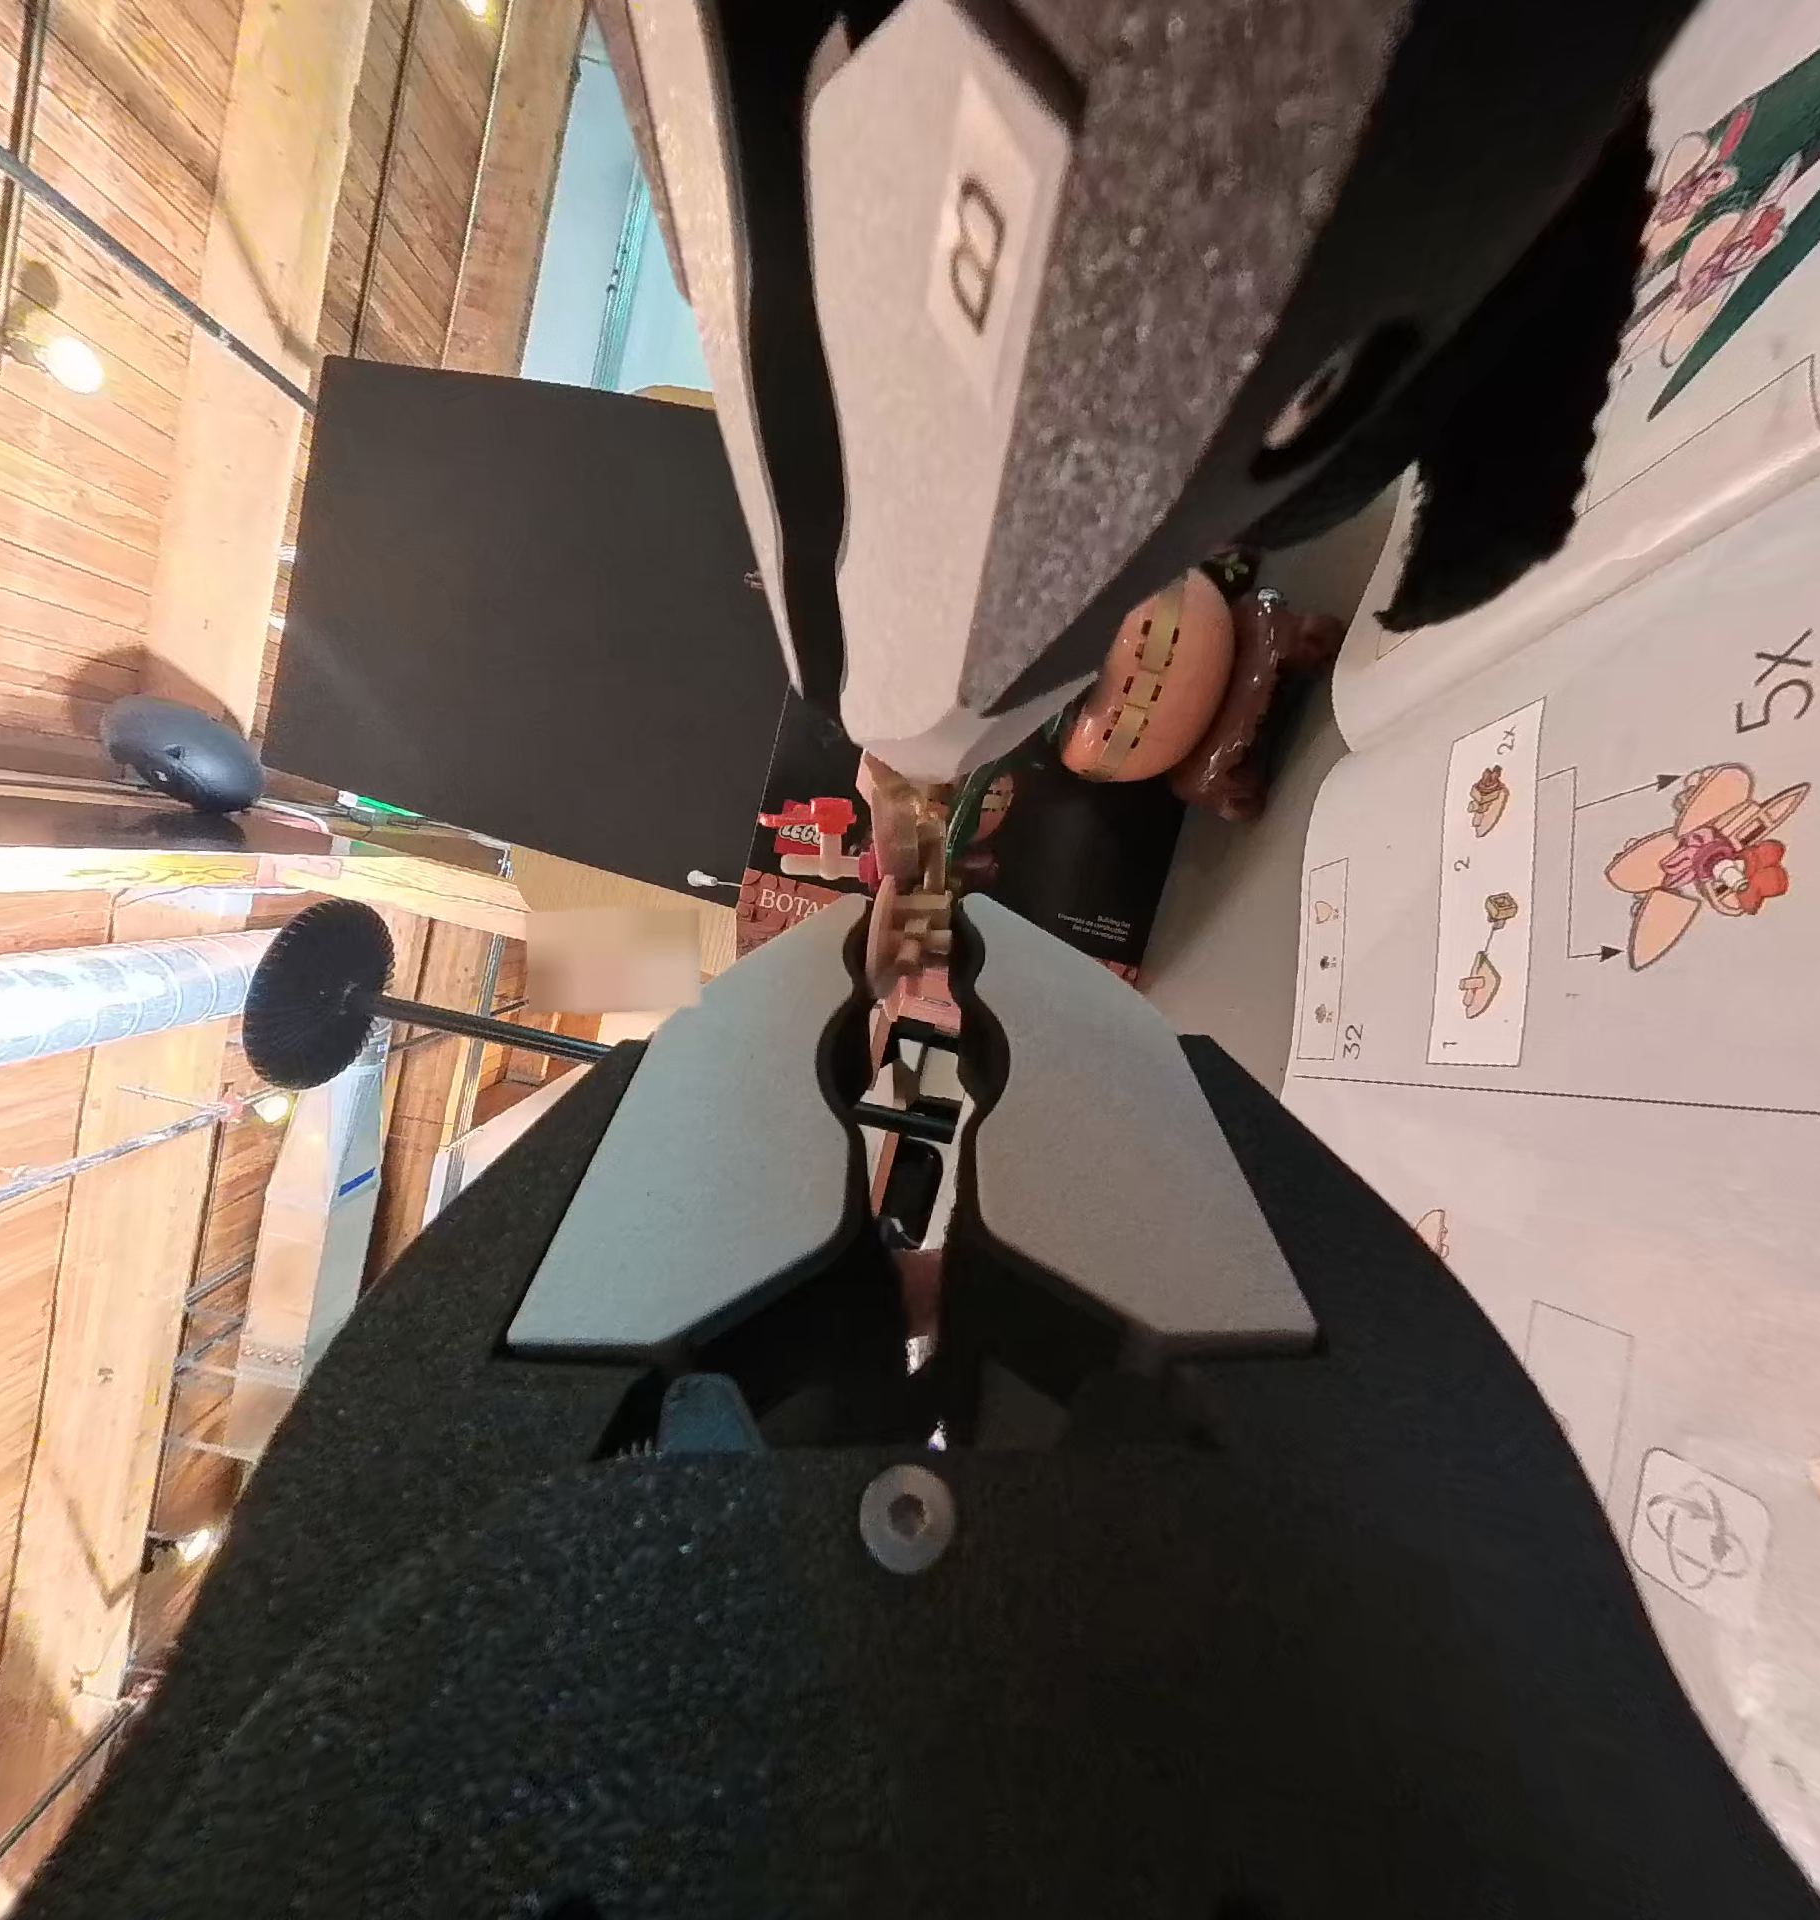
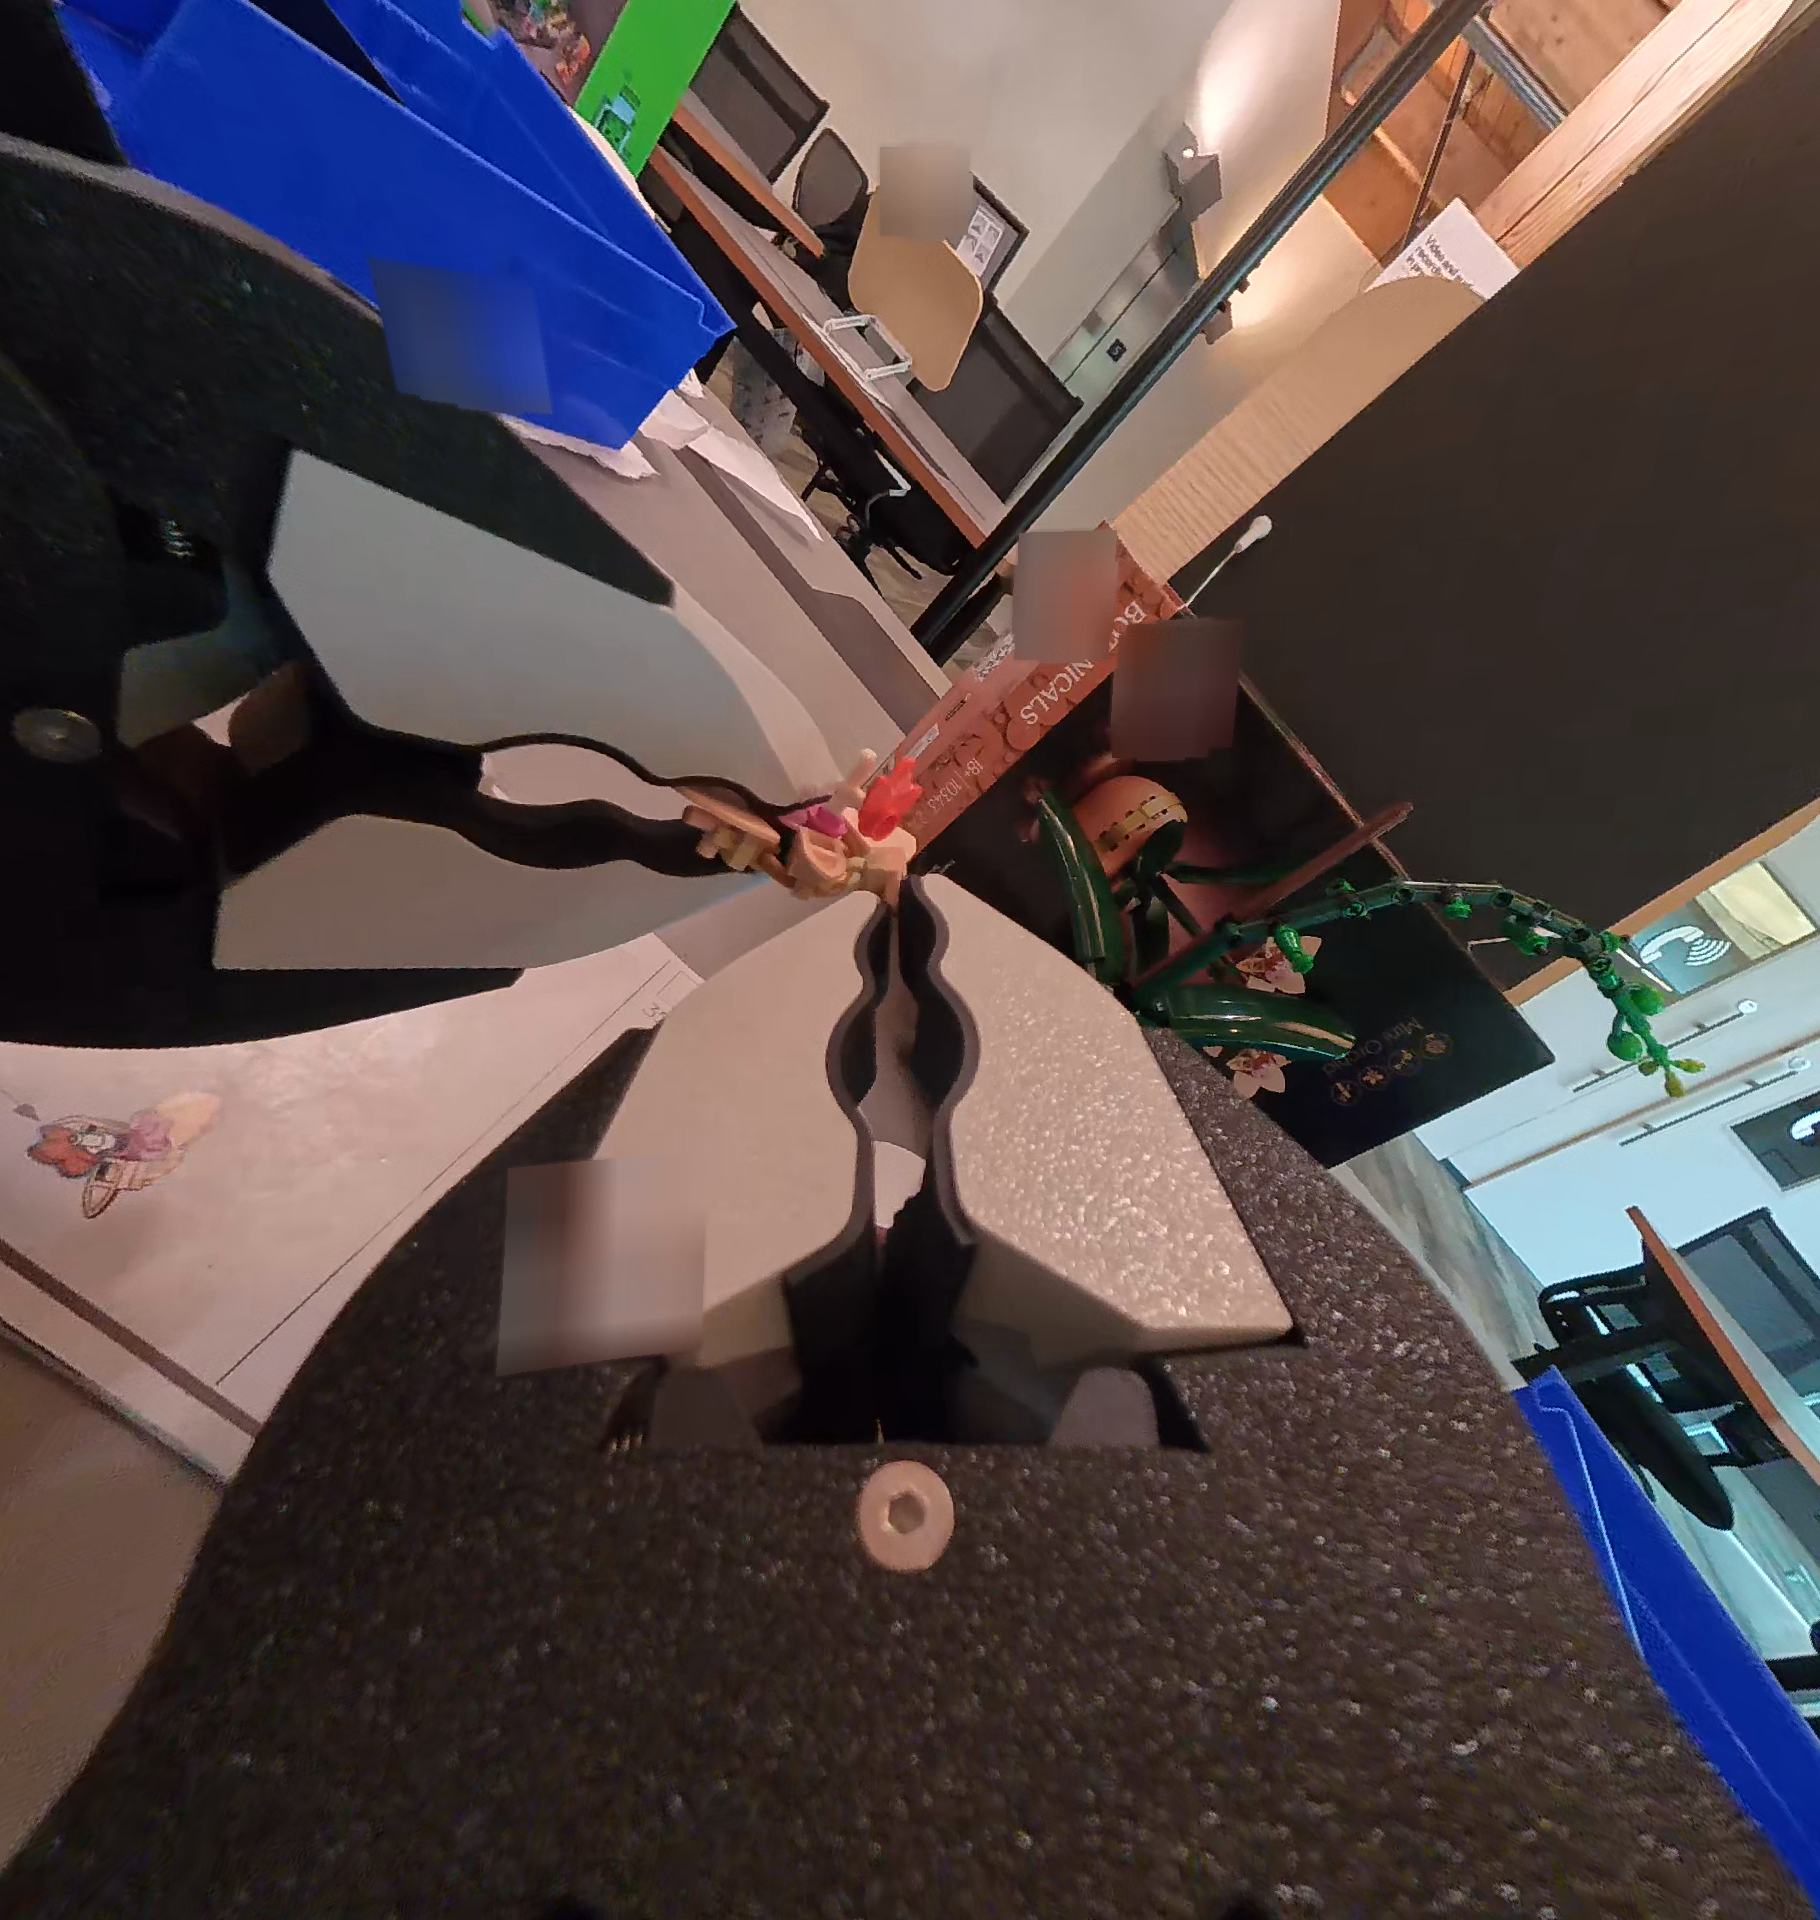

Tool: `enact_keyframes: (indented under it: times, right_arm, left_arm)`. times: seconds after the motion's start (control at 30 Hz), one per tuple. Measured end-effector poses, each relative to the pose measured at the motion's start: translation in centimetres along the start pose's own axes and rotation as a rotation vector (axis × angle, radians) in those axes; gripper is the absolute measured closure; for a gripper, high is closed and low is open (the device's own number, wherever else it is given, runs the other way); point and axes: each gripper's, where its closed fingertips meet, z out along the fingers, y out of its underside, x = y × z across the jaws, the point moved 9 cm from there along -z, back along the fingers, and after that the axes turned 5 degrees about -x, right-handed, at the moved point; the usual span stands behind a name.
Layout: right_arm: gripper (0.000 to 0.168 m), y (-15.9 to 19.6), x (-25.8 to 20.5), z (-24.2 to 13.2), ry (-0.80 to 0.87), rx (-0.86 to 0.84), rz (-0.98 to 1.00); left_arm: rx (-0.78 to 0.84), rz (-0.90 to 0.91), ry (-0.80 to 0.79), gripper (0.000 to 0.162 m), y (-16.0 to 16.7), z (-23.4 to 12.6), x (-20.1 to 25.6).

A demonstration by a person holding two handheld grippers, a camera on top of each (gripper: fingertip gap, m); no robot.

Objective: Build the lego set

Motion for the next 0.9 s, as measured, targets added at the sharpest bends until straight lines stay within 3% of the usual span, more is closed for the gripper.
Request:
enact_keyframes:
  times: [0.53,0.9]
  right_arm:
    - [0.168,-0.49,-0.89,-0.09,0.055,-0.034,-0.130]
    - [0.167,-0.35,-0.79,-0.22,0.022,-0.039,-0.077]
  left_arm:
    - [0.007,0.004,0.002,0.151,0.06,-0.09,0.10]
    - [0.021,-0.048,0.020,0.151,0.12,0.03,0.27]
